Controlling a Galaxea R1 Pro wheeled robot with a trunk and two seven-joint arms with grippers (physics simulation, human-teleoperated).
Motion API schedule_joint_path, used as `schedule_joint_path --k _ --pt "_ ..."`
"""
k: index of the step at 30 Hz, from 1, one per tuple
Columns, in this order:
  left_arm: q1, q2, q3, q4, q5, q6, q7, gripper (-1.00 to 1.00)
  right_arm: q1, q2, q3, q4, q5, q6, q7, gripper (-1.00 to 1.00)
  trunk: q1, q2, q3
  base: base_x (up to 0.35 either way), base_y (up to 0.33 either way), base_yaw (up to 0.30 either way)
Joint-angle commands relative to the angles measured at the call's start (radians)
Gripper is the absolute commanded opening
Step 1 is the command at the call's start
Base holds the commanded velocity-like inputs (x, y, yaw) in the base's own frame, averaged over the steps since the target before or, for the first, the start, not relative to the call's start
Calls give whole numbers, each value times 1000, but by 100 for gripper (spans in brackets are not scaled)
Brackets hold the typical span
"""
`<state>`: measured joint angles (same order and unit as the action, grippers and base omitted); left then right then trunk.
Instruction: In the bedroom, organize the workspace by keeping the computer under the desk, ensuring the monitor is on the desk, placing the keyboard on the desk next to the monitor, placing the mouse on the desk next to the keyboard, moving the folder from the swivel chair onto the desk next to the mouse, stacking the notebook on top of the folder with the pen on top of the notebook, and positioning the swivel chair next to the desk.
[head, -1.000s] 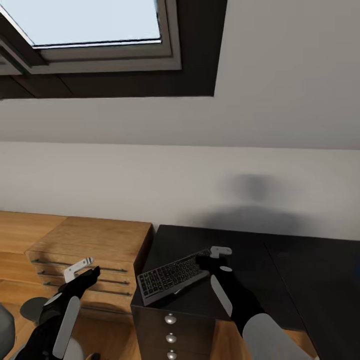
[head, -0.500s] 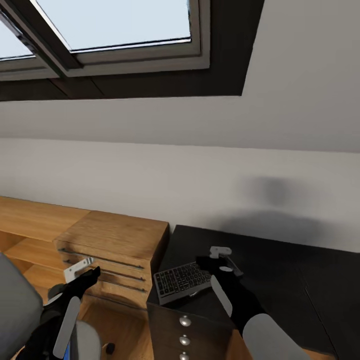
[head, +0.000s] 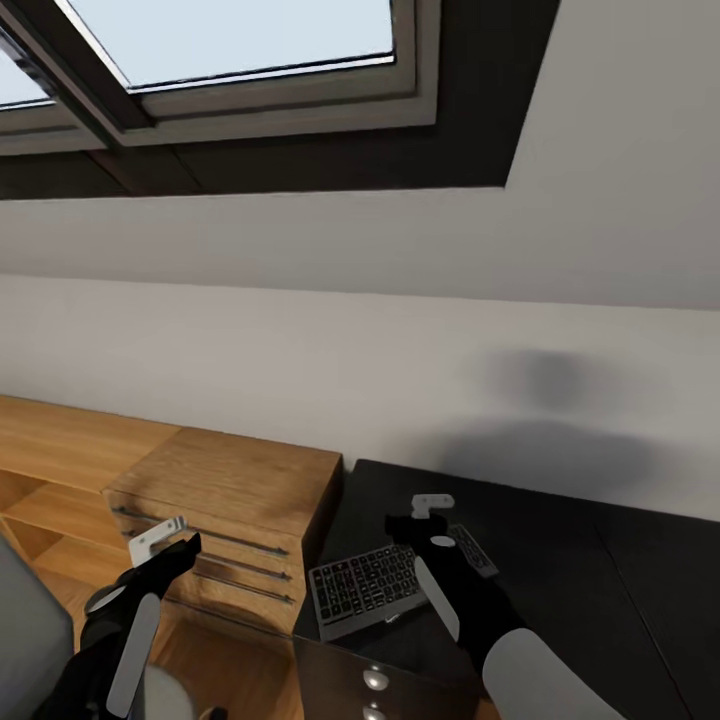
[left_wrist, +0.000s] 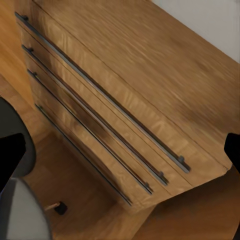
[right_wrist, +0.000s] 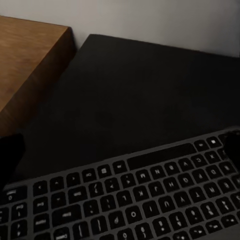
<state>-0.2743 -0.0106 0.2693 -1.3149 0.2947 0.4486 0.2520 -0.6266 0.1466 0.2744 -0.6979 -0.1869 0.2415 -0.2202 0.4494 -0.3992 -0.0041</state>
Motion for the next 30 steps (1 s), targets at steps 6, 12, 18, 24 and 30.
schedule_joint_path --k 6,12,18,24,30 --pt "0 -2 1 -1 11 4 6 100 0 -1 10 0 -8 4 -8 100 1 -1 0 40 0 1" --pt "0 -2 1 -1 11 4 4 100 -1 -1 34 0 -8 5 -8 100 1 -1 0 133 0 0" --pt "0 -2 1 -1 11 5 3 100 -1 0 72 0 -8 5 -8 100 1 -1 0 167 0 0" --pt "0 -2 1 -1 12 5 3 100 0 1 75 1 -8 4 -8 100 1 -1 0 21 0 0" --pt "0 -2 1 -1 12 5 3 100 -1 1 76 1 -10 1 -8 100 1 -1 0 2 0 0"
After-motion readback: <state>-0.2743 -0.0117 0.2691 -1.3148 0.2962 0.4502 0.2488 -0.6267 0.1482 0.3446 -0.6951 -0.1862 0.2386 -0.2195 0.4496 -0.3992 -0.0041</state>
